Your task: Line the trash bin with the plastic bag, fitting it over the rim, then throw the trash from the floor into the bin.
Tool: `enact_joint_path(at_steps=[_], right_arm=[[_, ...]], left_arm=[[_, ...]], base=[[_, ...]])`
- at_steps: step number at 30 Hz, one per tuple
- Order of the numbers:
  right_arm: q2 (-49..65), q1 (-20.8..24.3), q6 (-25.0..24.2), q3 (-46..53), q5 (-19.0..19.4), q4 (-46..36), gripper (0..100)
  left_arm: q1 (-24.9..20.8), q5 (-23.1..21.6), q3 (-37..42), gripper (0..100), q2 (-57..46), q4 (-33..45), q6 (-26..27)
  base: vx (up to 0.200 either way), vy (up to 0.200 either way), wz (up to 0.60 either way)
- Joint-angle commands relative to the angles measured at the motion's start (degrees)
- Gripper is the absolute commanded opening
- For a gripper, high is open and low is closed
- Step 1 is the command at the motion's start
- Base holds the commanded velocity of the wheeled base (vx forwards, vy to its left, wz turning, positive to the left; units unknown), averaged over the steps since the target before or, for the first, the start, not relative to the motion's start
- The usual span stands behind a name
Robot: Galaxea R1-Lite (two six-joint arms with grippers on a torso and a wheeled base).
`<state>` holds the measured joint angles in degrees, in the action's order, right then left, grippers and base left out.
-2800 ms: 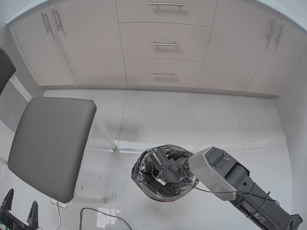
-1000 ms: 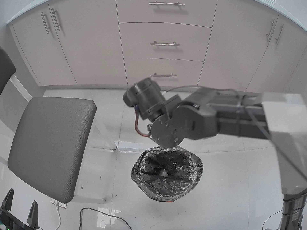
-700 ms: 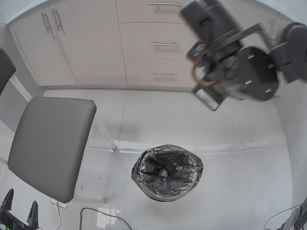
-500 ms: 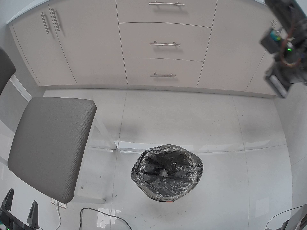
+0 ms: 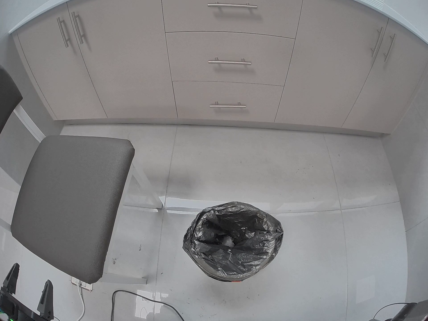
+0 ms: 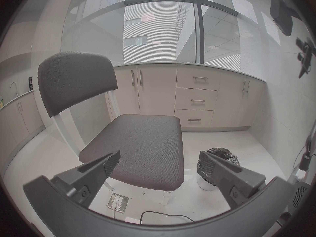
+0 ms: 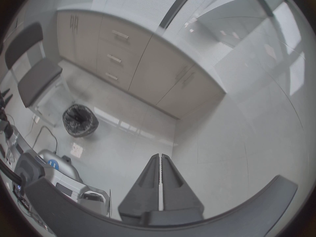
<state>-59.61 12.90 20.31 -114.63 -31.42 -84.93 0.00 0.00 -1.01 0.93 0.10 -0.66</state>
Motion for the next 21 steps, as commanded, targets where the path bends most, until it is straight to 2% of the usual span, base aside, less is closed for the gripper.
enact_joint_path(at_steps=[1, 4, 6, 7, 10, 13, 15, 18, 21], right_arm=[[27.62, -12.19, 0.34, 0.04, 10.41, -3.13, 0], [36.06, -13.42, 0.08, 0.04, 12.69, -2.78, 0], [45.99, -13.86, 0.26, 0.04, 15.16, 0.21, 0], [45.99, -13.86, 0.26, 0.04, 15.16, 0.21, 0], [56.27, -13.78, 0.43, 0.04, 16.03, 9.08, 0], [59.61, -13.25, 0.52, 0.04, 16.21, 11.81, 0], [59.61, -13.25, -0.36, 0.04, 17.18, 8.82, 0], [59.61, -13.25, -1.85, 0.04, 22.63, 6.01, 0], [59.61, -13.25, -2.91, 0.04, 28.34, 6.88, 0]], left_arm=[[0.0, 0.0, 1.01, 100, -0.75, -0.01, -0.04], [0.0, 0.0, 1.01, 100, -0.75, -0.01, -0.04], [0.0, 0.0, 1.01, 100, -0.75, -0.01, -0.04], [0.0, 0.0, 1.01, 100, -0.75, -0.01, -0.04], [0.0, 0.0, 1.01, 100, -0.75, -0.01, -0.04], [0.0, 0.0, 1.01, 100, -0.75, -0.01, -0.04], [0.0, 0.0, 1.01, 100, -0.75, -0.01, -0.04], [0.0, 0.0, 1.01, 100, -0.75, -0.01, -0.04], [0.0, 0.0, 1.01, 100, -0.75, -0.01, -0.04]], base=[[0.0, 0.0, 0.0], [0.0, 0.0, 0.0], [0.0, 0.0, 0.0], [0.0, 0.0, 0.0], [0.0, 0.0, 0.0], [0.0, 0.0, 0.0], [0.0, 0.0, 0.0], [0.0, 0.0, 0.0], [0.0, 0.0, 0.0]])
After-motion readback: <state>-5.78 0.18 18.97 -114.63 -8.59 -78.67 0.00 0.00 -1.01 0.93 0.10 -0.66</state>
